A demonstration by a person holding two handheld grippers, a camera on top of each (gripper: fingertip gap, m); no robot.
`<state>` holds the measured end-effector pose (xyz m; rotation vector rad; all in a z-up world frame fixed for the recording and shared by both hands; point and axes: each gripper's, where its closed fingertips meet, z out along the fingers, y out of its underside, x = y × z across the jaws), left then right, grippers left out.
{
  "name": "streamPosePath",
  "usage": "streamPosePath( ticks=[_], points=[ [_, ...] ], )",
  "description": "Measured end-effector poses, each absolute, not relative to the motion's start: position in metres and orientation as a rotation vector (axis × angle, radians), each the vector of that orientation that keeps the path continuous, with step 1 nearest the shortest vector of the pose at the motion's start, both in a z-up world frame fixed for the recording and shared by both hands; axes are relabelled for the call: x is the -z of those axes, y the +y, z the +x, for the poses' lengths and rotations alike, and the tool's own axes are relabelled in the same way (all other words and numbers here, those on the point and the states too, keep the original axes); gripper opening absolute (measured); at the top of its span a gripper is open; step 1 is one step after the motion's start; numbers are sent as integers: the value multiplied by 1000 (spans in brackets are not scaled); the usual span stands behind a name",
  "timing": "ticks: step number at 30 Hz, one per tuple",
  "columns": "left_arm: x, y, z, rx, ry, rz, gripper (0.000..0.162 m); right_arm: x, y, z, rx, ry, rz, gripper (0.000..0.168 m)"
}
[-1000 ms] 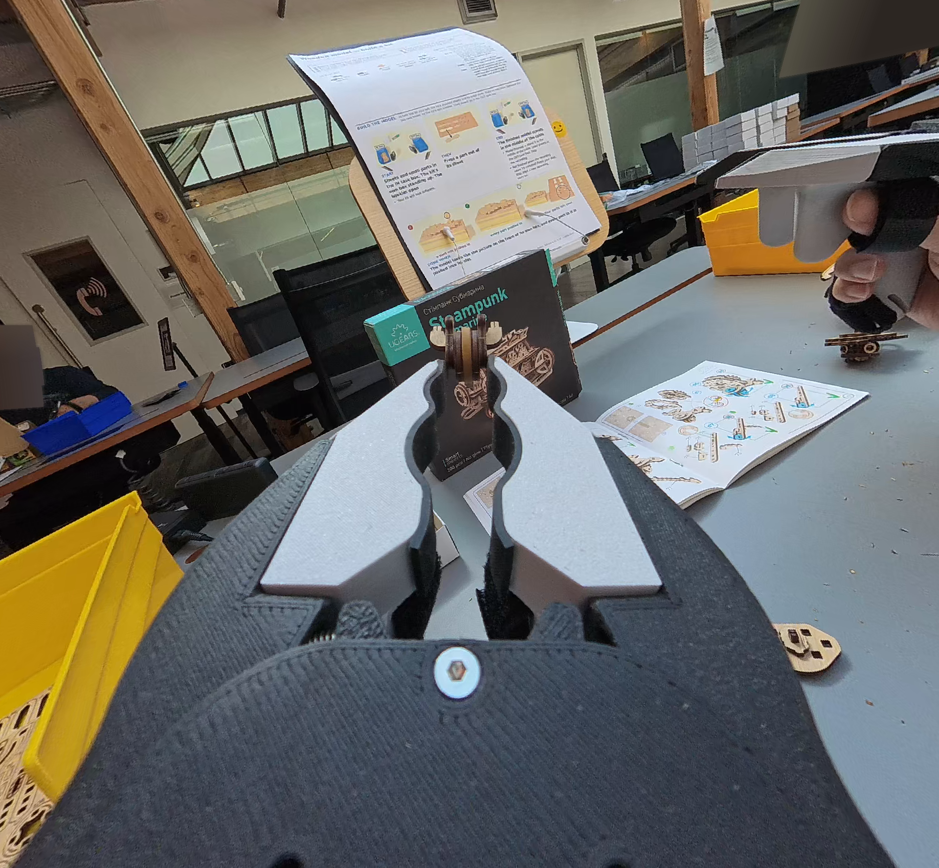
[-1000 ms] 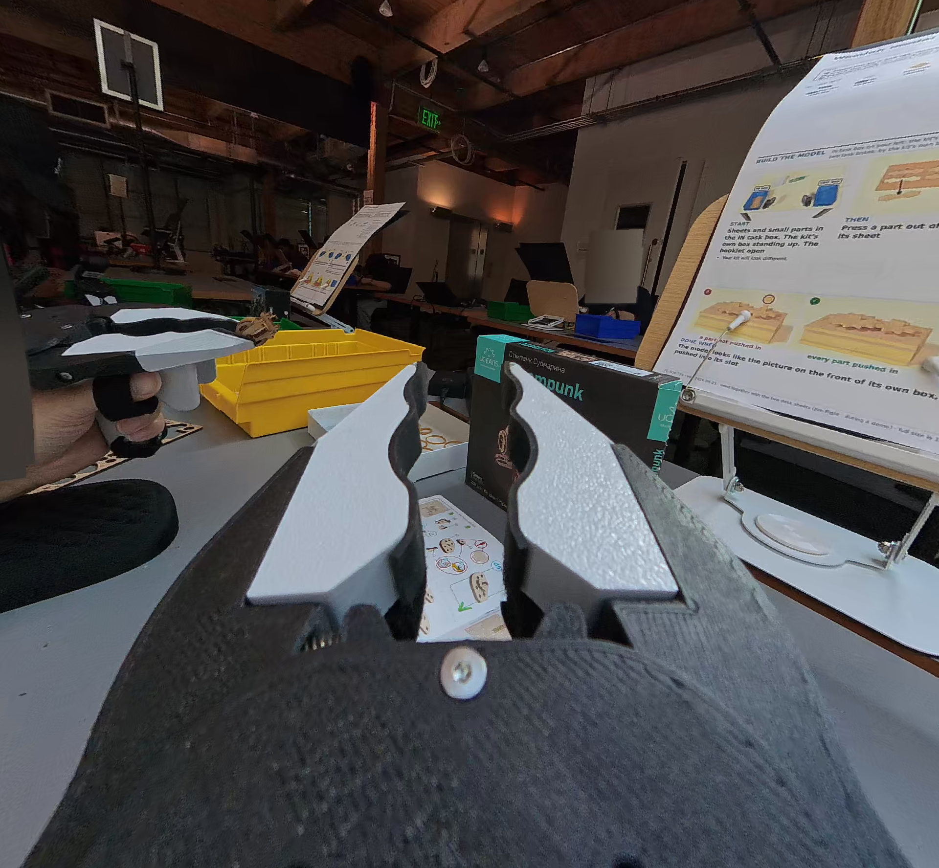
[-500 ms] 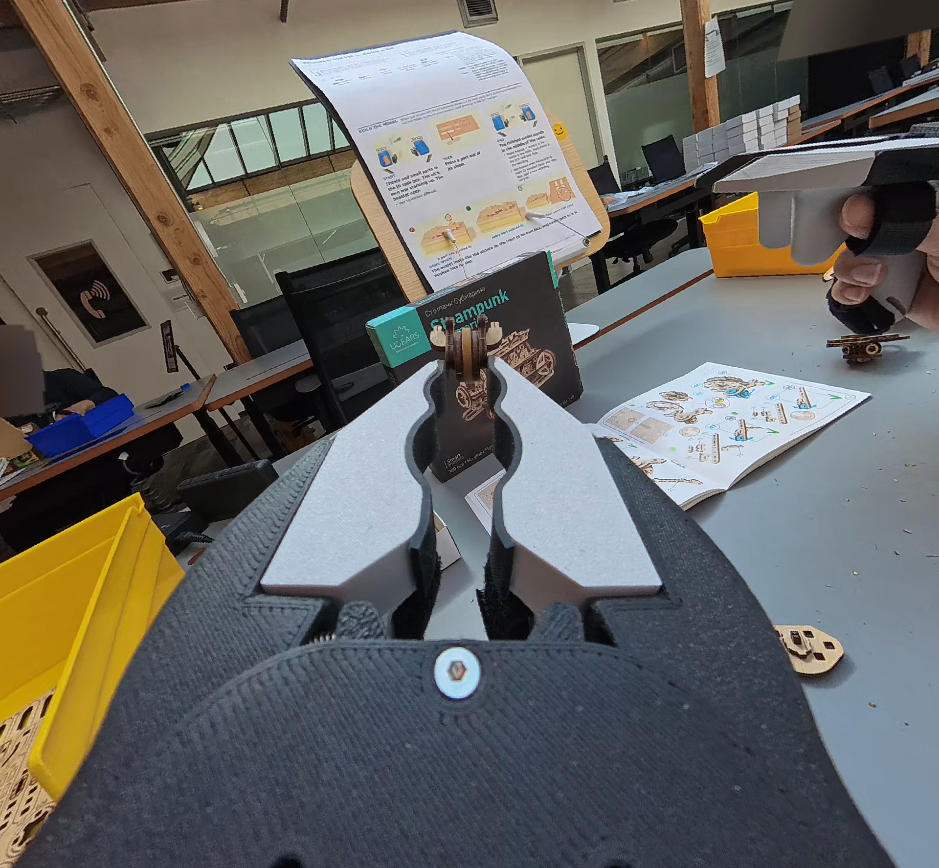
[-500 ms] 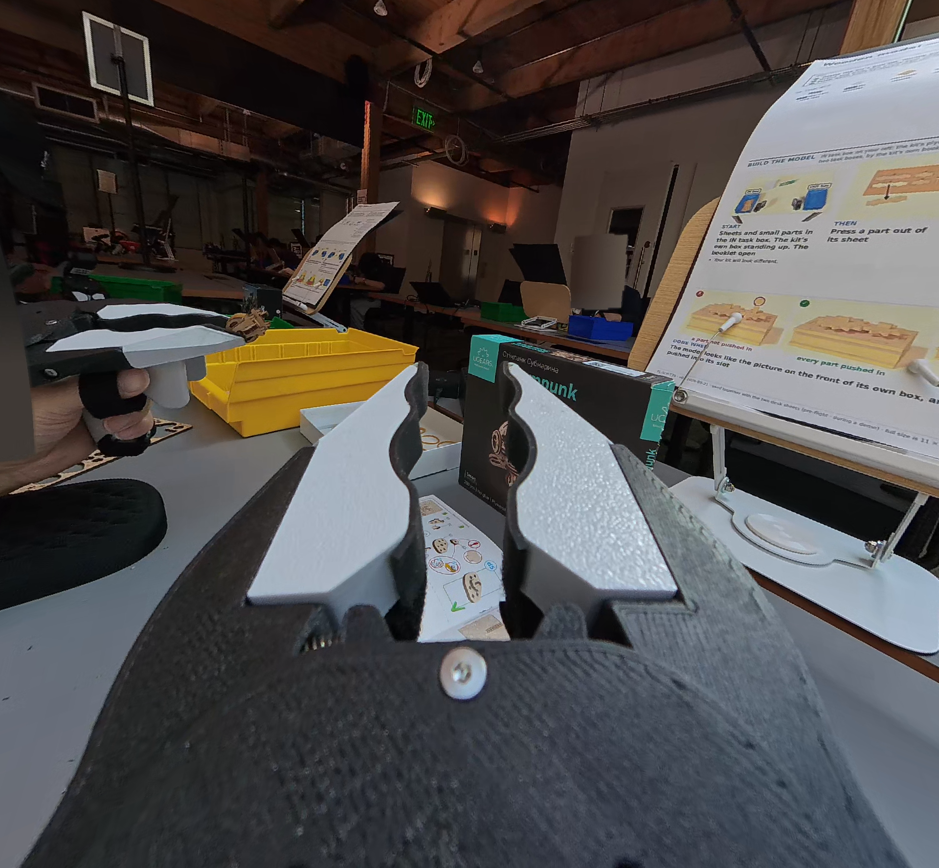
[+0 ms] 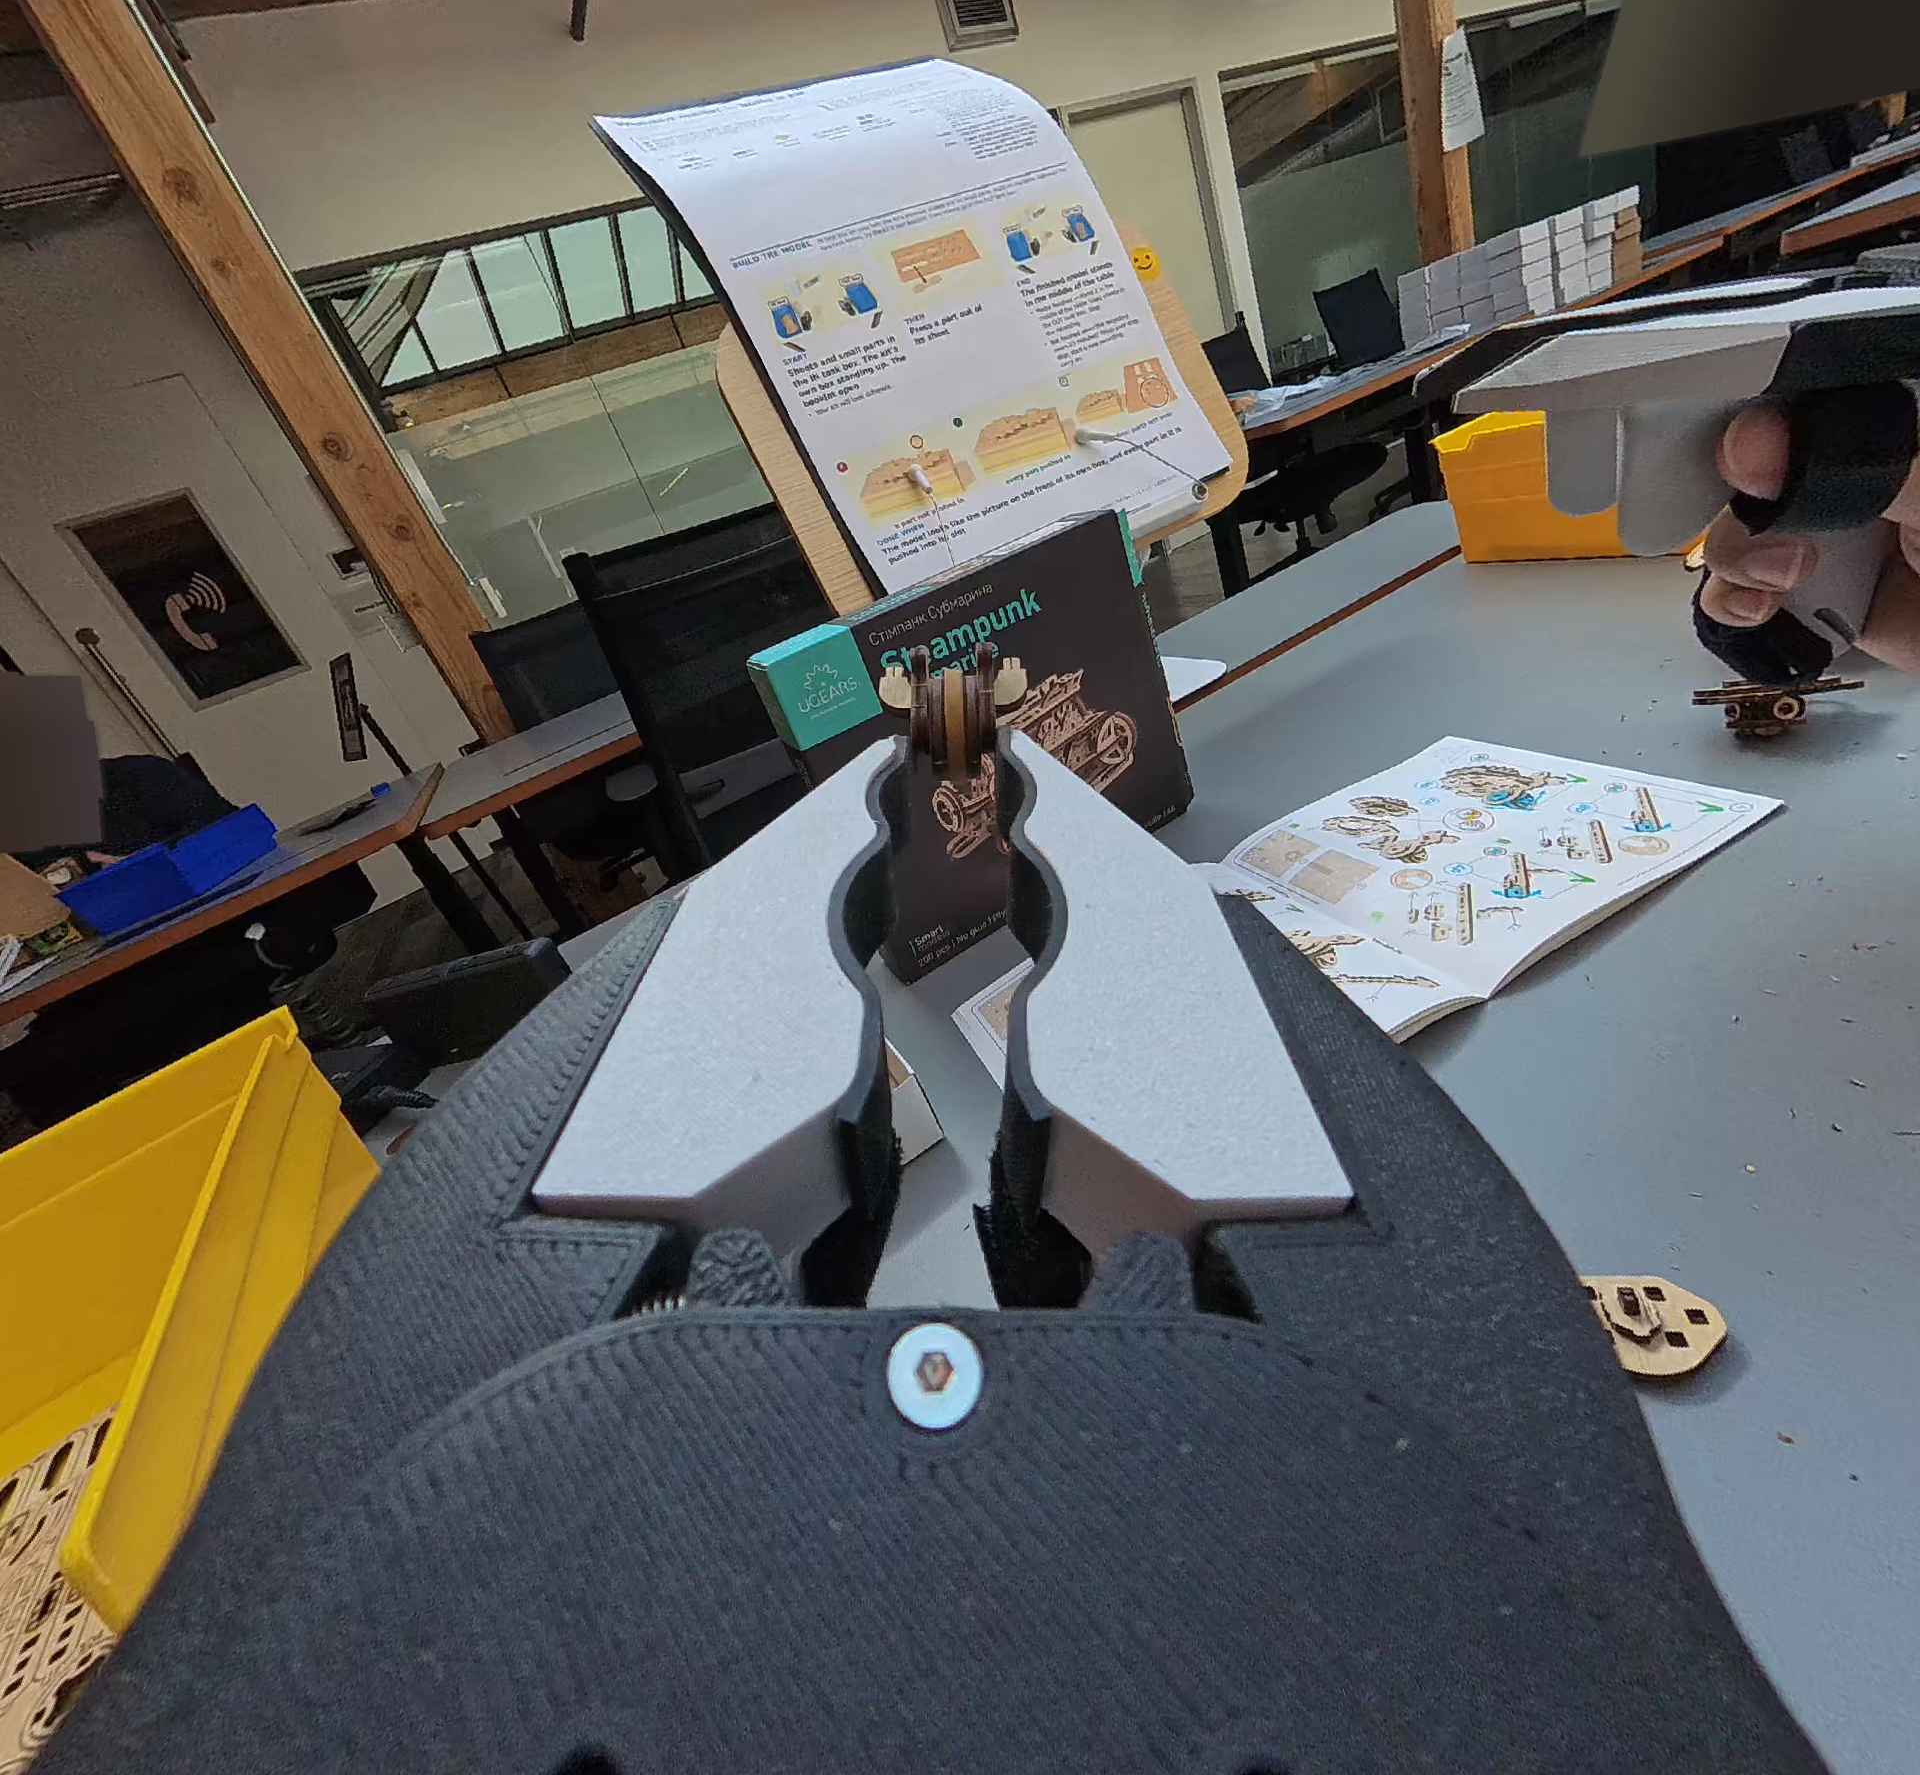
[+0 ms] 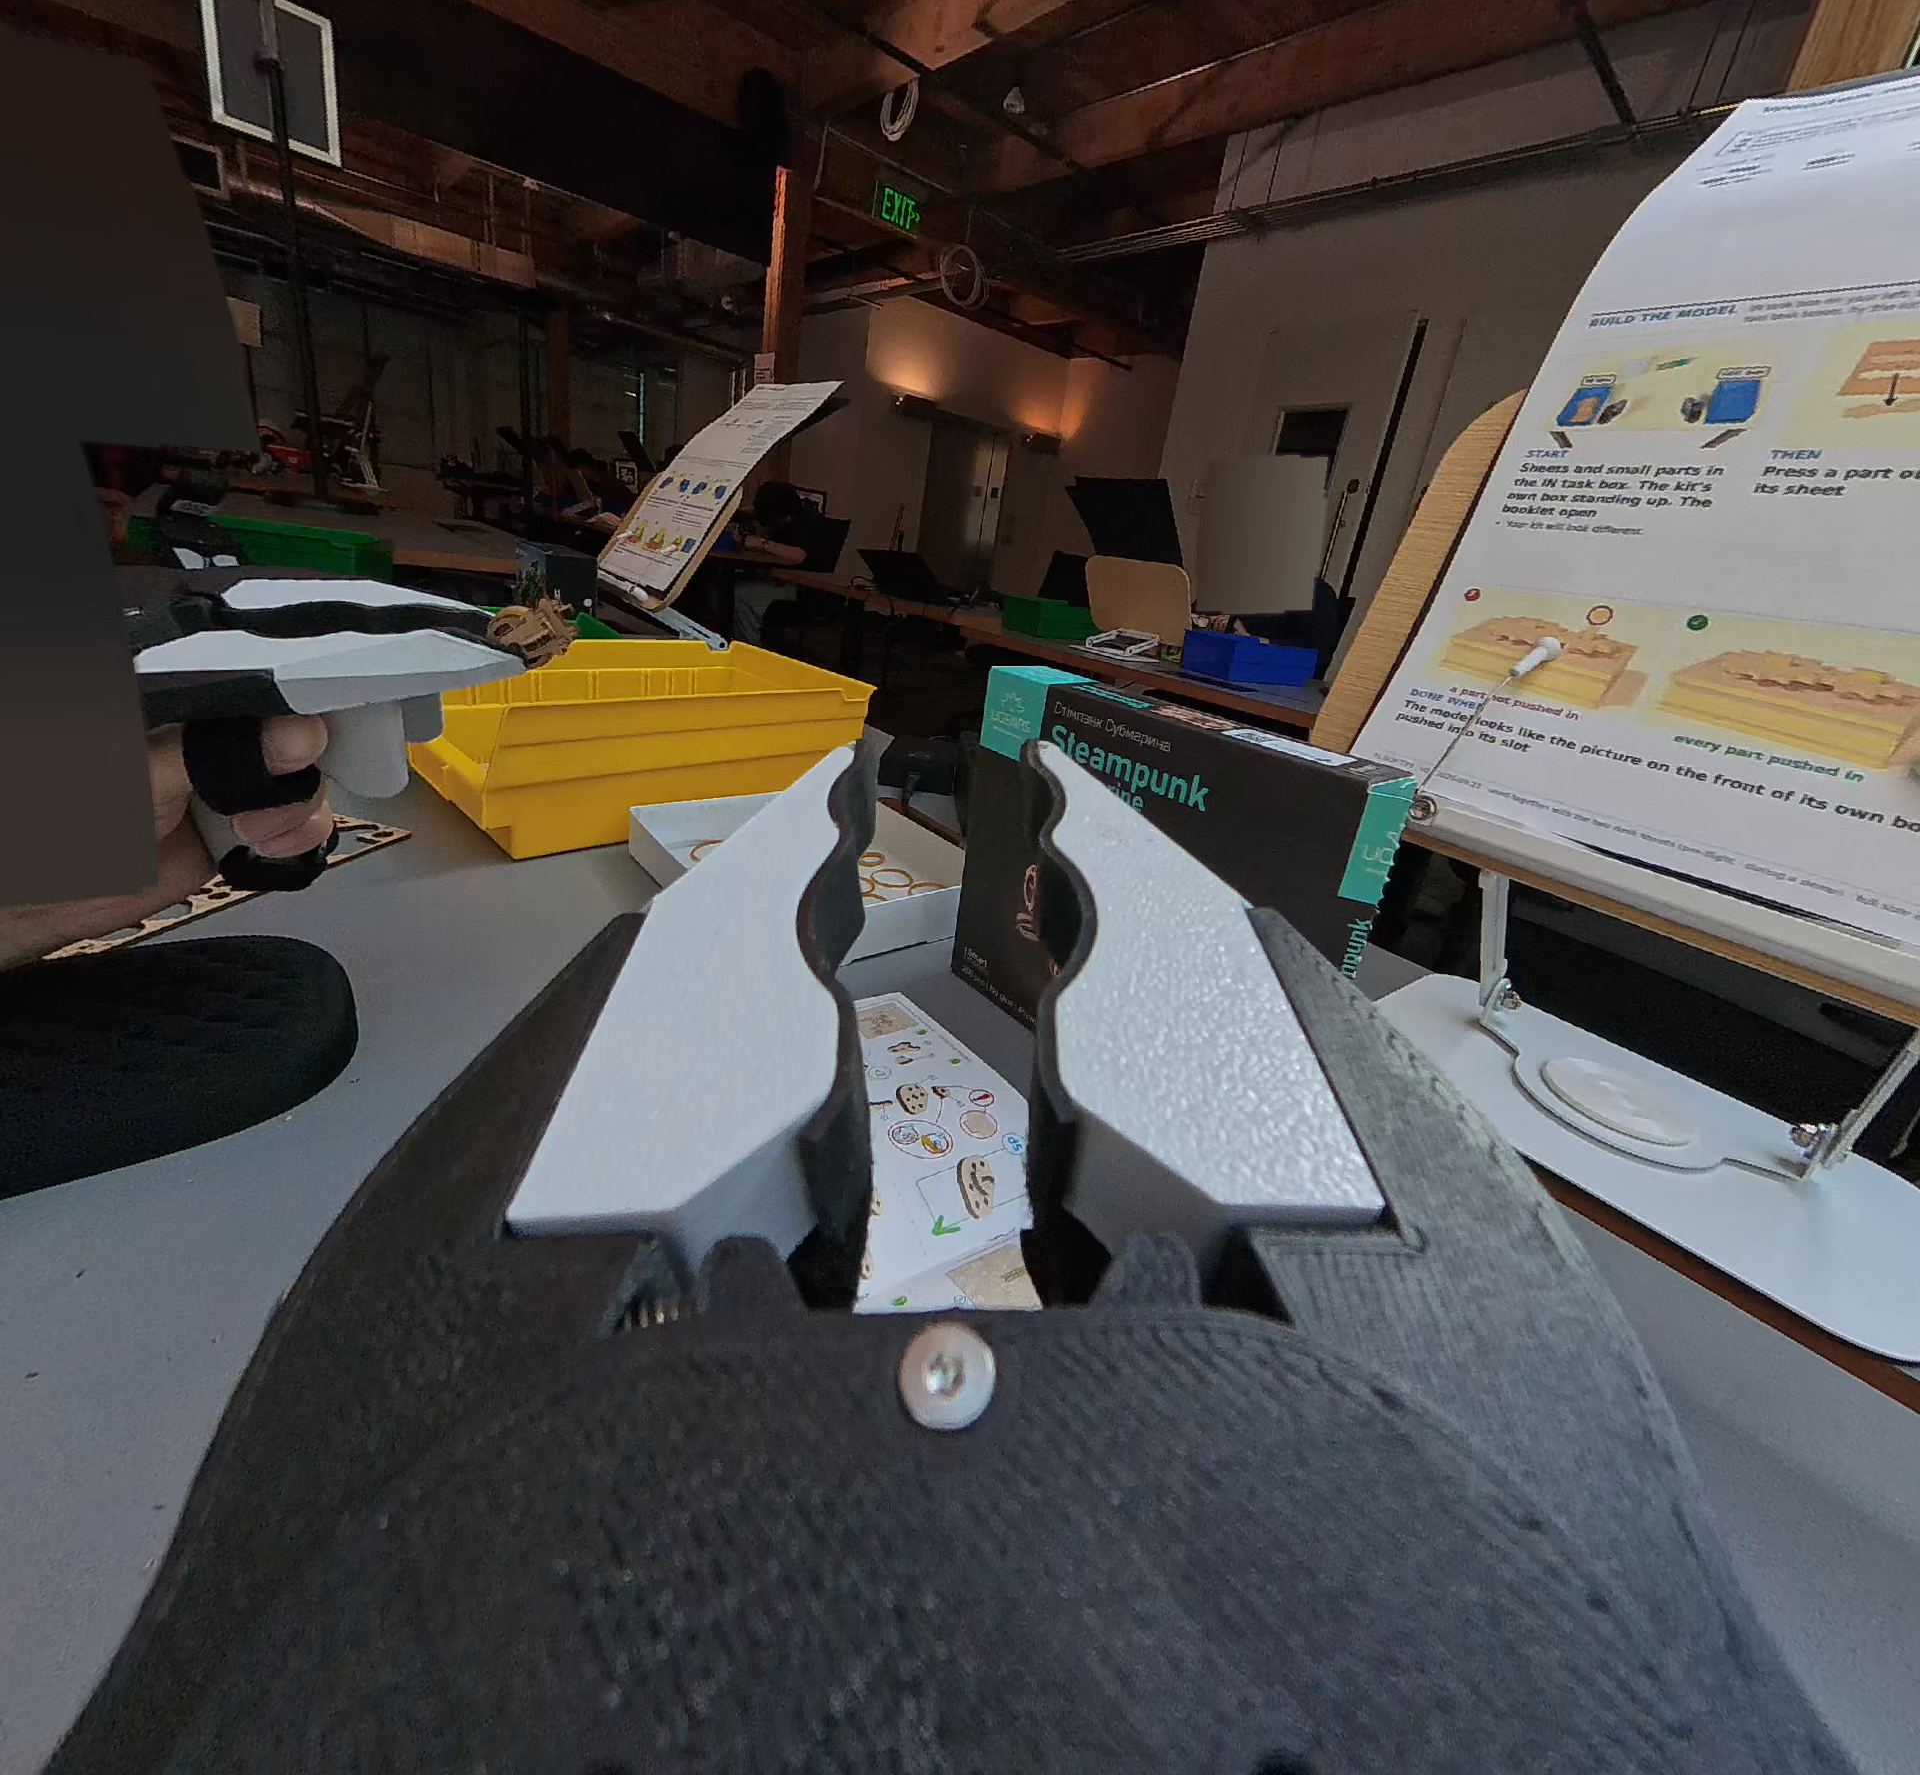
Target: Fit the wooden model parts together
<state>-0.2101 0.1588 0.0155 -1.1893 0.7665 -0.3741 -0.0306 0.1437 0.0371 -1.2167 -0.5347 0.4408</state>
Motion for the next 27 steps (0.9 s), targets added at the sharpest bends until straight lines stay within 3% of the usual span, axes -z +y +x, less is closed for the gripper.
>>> streamPosePath(
  ticks=[17,27],
  points=[
    [-16,157,-209,392,776,-1185,13,-29,144,-41,-444,-596,-1243,26],
    [-17,158,-211,422,757,-1193,12,2,137,-78,-542,-801,-1338,27]
  ],
)
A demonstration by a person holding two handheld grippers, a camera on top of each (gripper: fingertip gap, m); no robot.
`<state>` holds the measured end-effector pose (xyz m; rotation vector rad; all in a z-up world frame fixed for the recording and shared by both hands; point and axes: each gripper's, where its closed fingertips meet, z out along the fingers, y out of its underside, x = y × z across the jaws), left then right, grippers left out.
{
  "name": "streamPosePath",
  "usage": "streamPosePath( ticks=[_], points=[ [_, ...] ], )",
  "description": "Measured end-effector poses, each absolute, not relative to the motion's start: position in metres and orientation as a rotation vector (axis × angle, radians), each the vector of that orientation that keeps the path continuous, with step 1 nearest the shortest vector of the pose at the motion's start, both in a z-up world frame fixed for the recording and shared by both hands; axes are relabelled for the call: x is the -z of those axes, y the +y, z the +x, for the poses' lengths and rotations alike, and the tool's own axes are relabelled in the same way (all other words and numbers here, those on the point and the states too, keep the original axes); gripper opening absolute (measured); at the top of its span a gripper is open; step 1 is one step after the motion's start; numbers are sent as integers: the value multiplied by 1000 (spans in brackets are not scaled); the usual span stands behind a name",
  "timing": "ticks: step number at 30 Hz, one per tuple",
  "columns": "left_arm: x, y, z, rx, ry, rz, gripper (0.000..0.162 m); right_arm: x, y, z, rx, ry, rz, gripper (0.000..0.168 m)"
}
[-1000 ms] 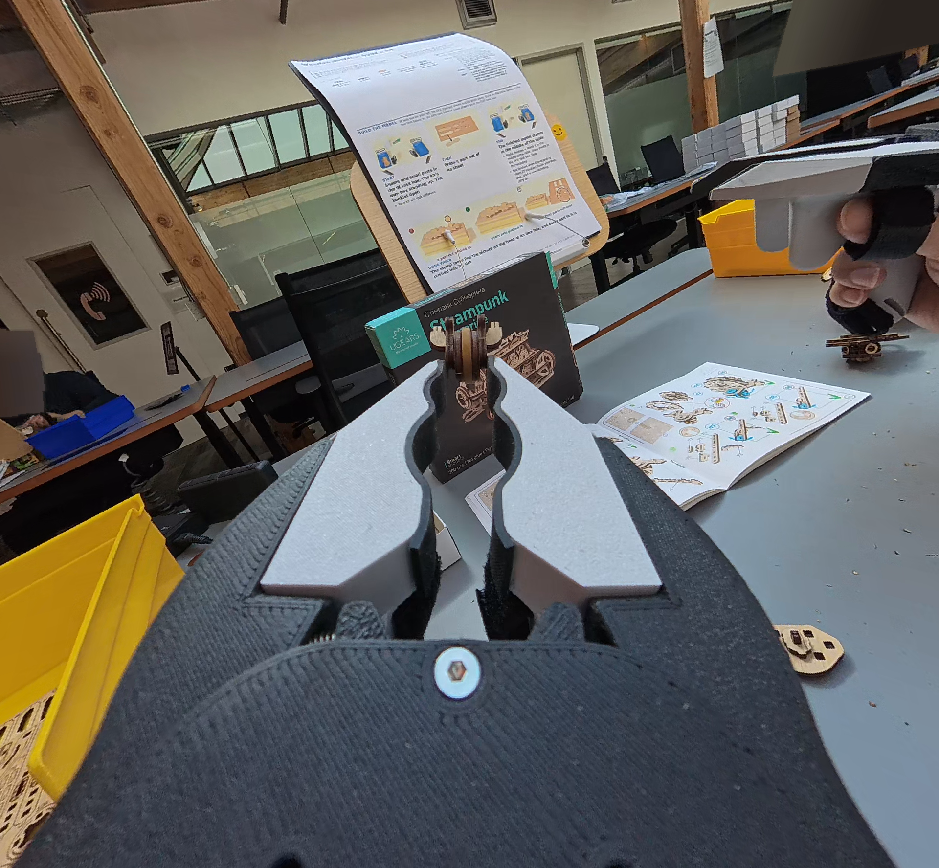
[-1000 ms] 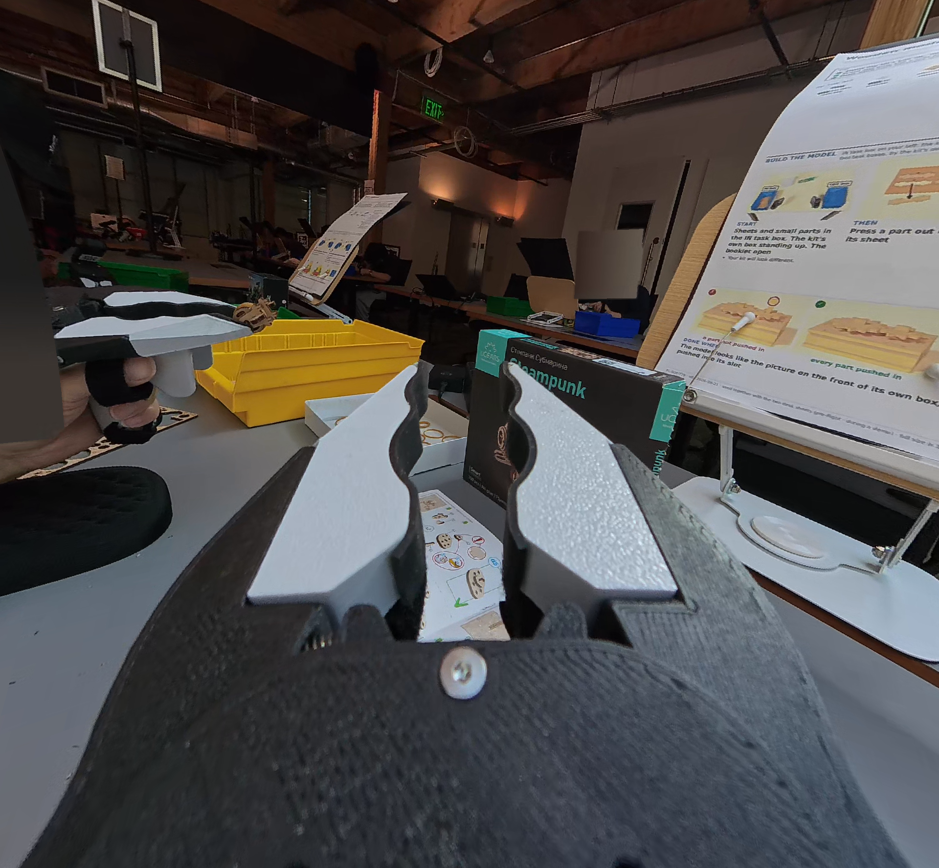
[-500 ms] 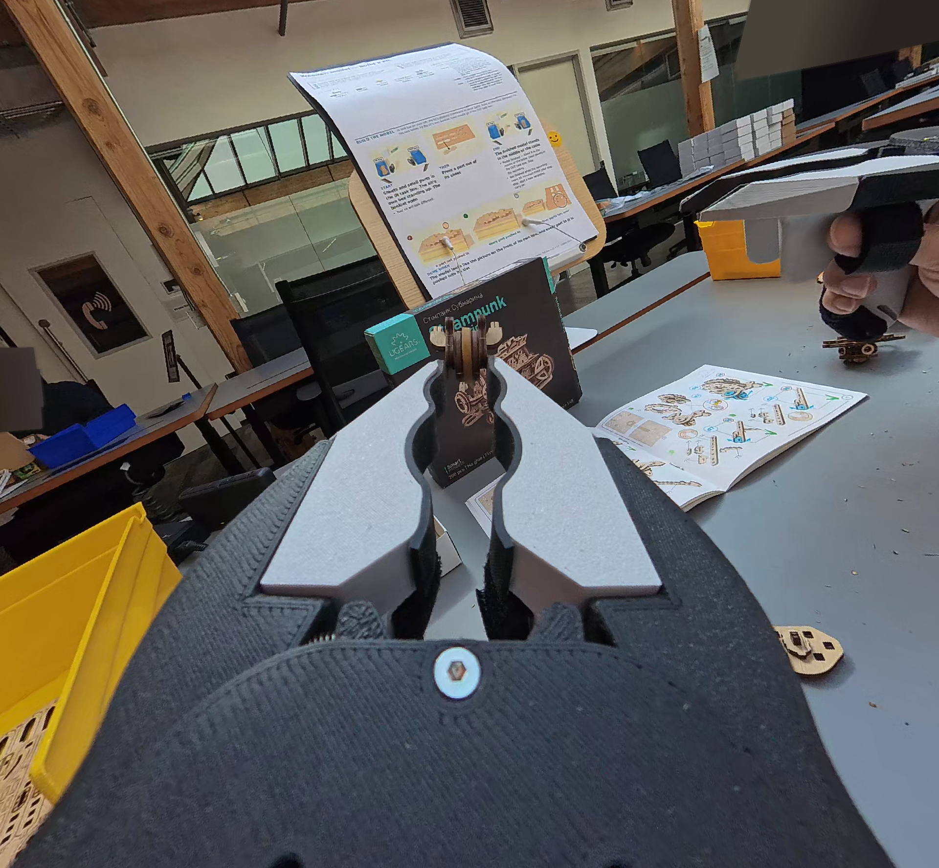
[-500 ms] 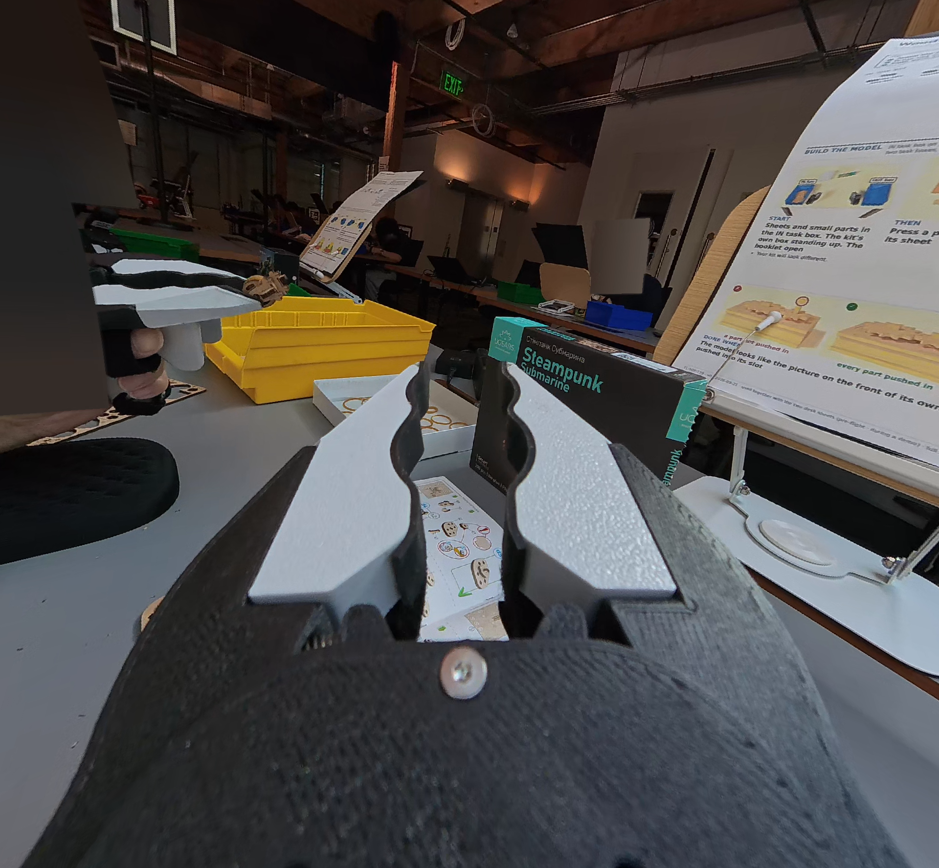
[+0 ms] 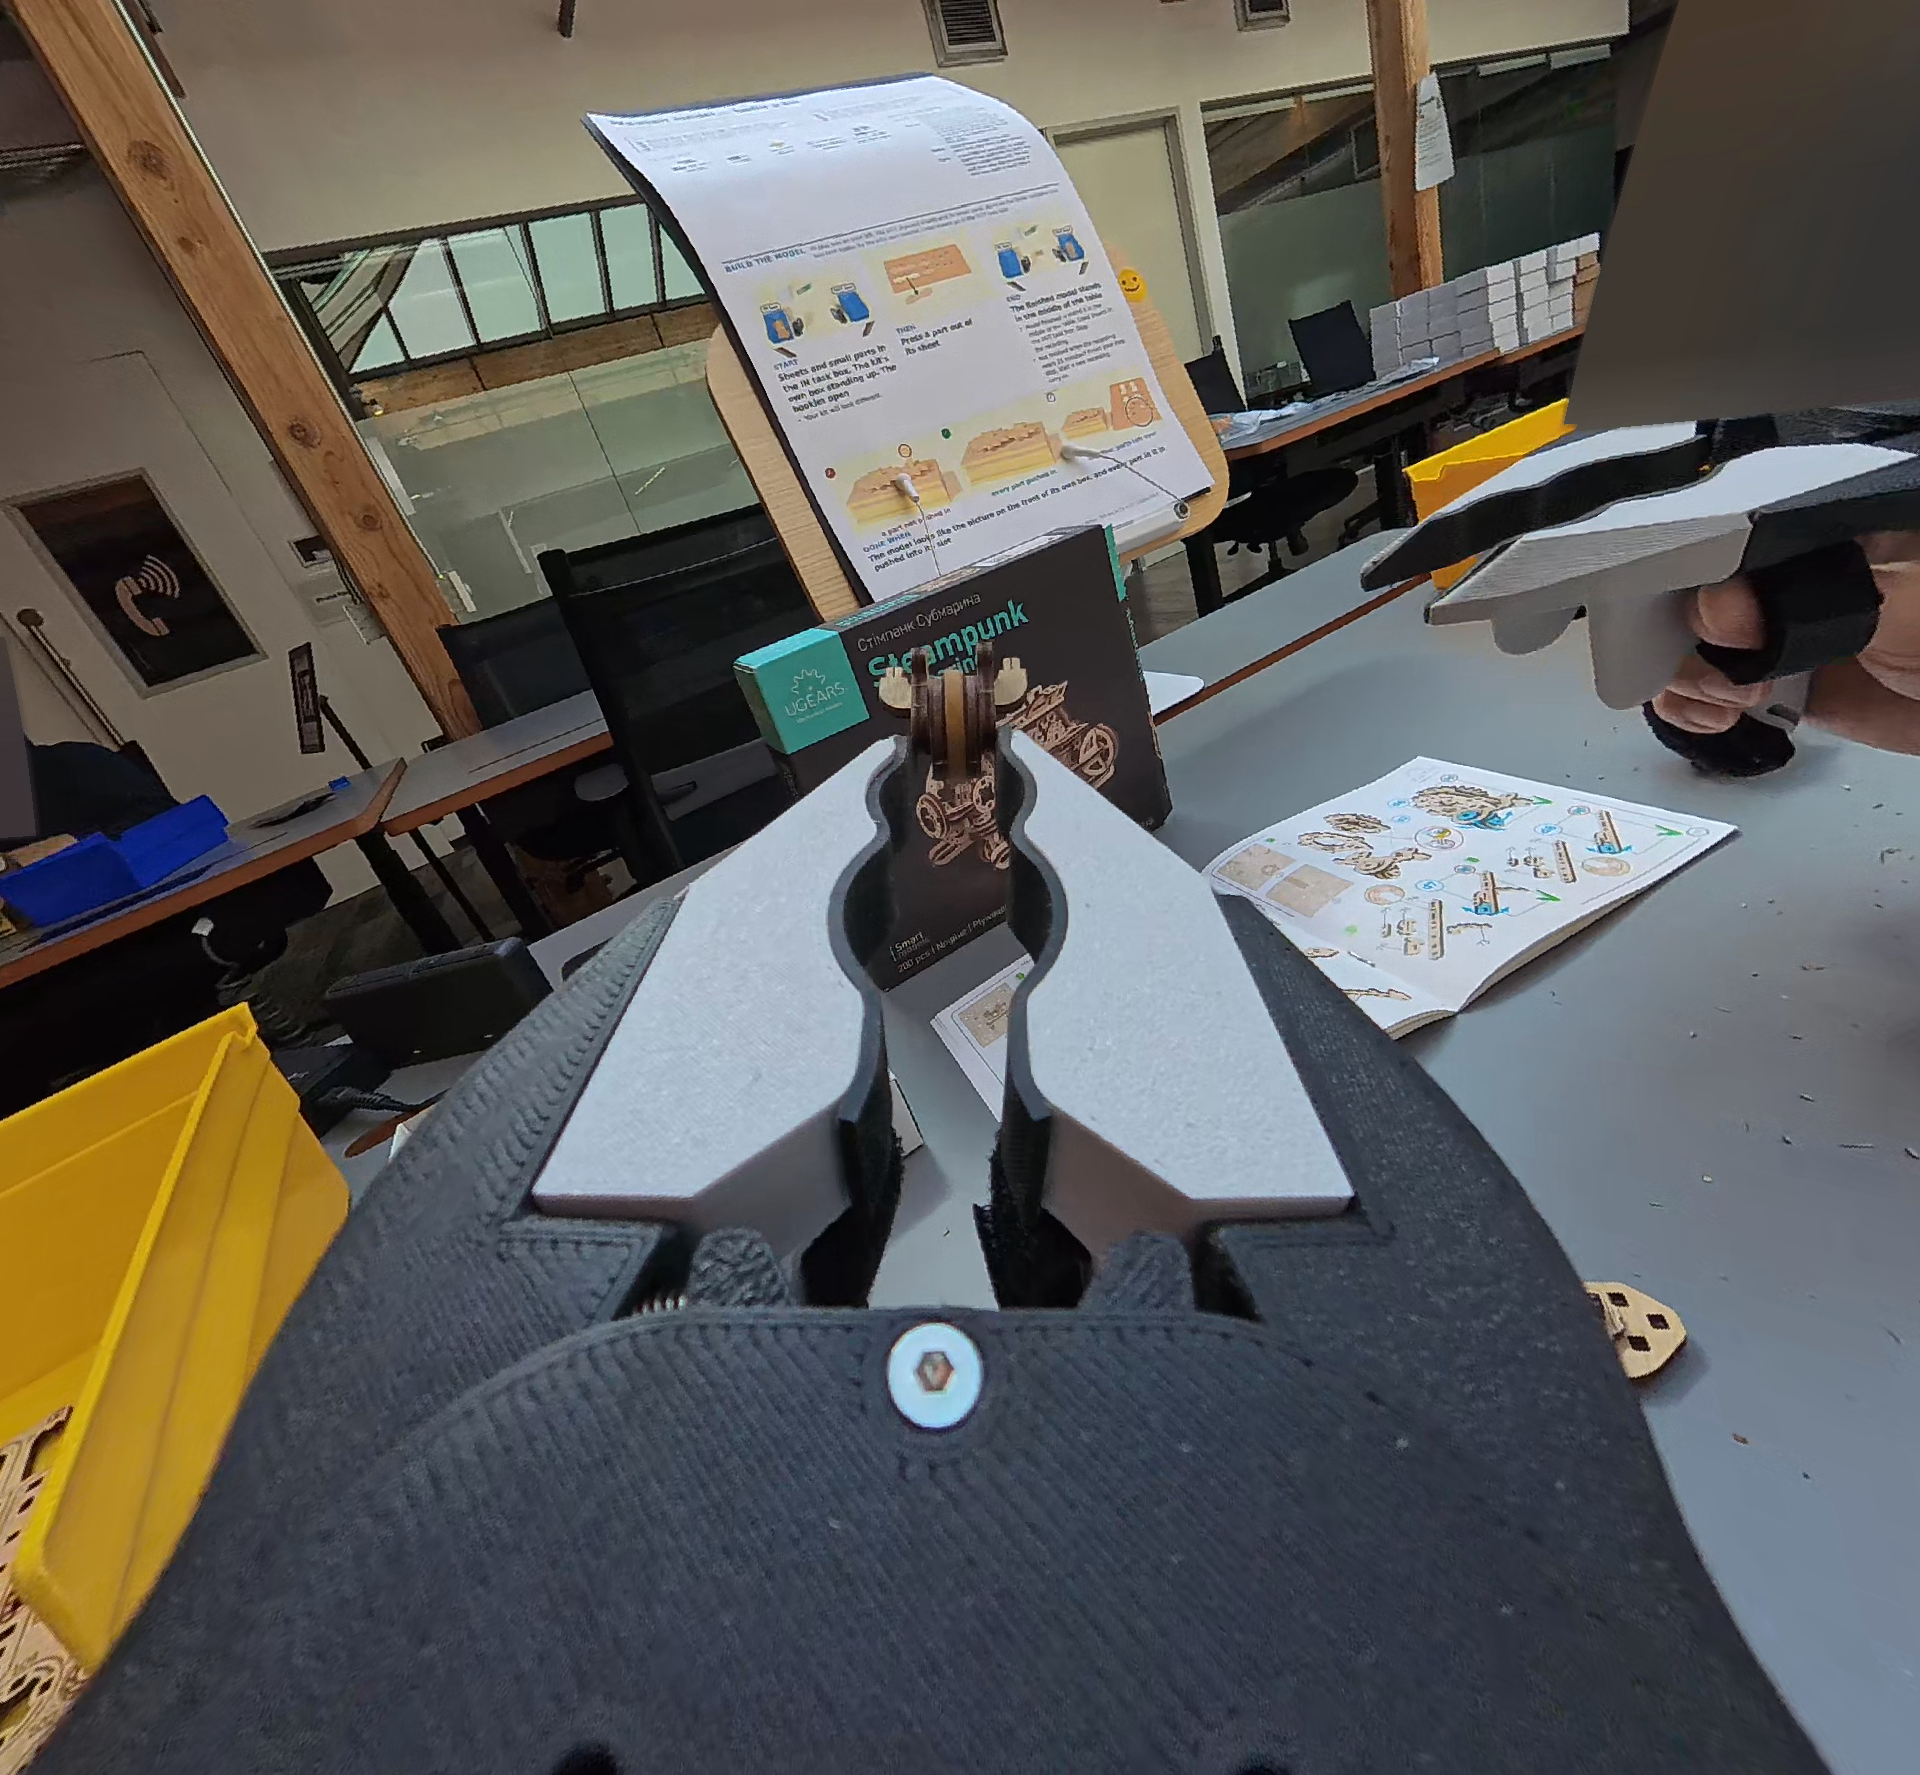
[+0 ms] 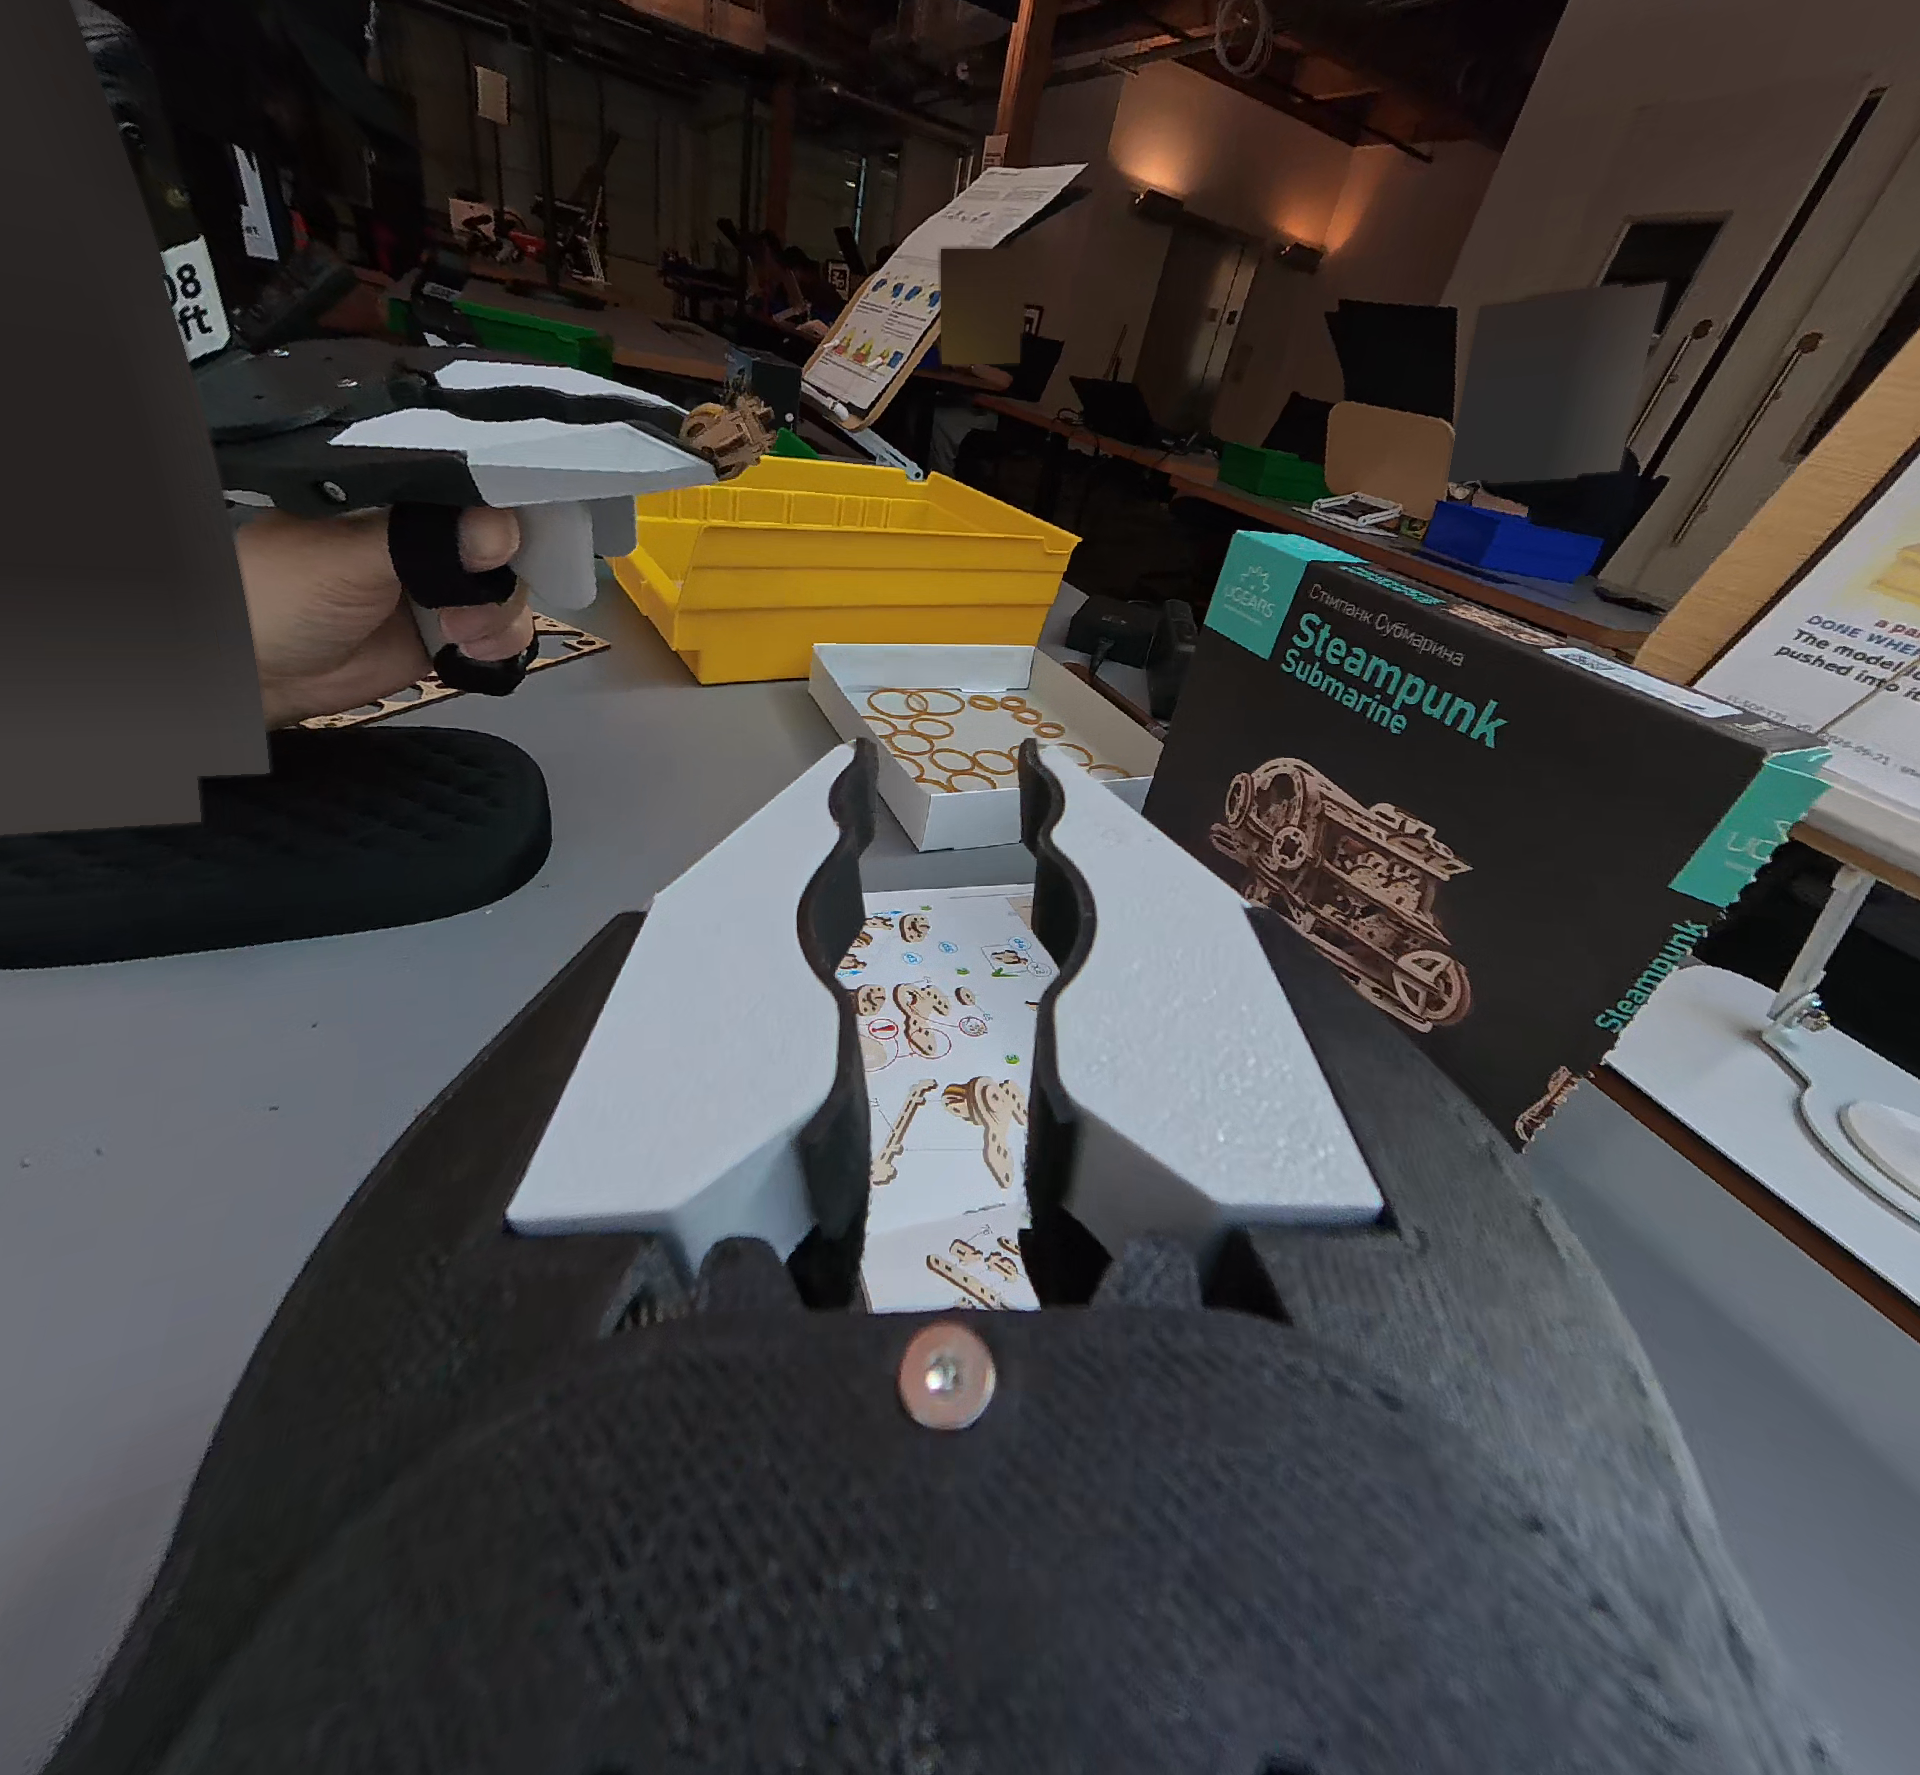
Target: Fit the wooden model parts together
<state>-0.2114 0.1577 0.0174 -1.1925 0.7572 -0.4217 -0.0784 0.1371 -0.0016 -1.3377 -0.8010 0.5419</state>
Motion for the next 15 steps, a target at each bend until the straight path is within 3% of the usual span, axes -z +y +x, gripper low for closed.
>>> streamPosePath(
  ticks=[15],
  points=[
    [-18,158,-213,431,749,-1193,12,1,148,-61,-558,-696,-1391,25]
  ],
)
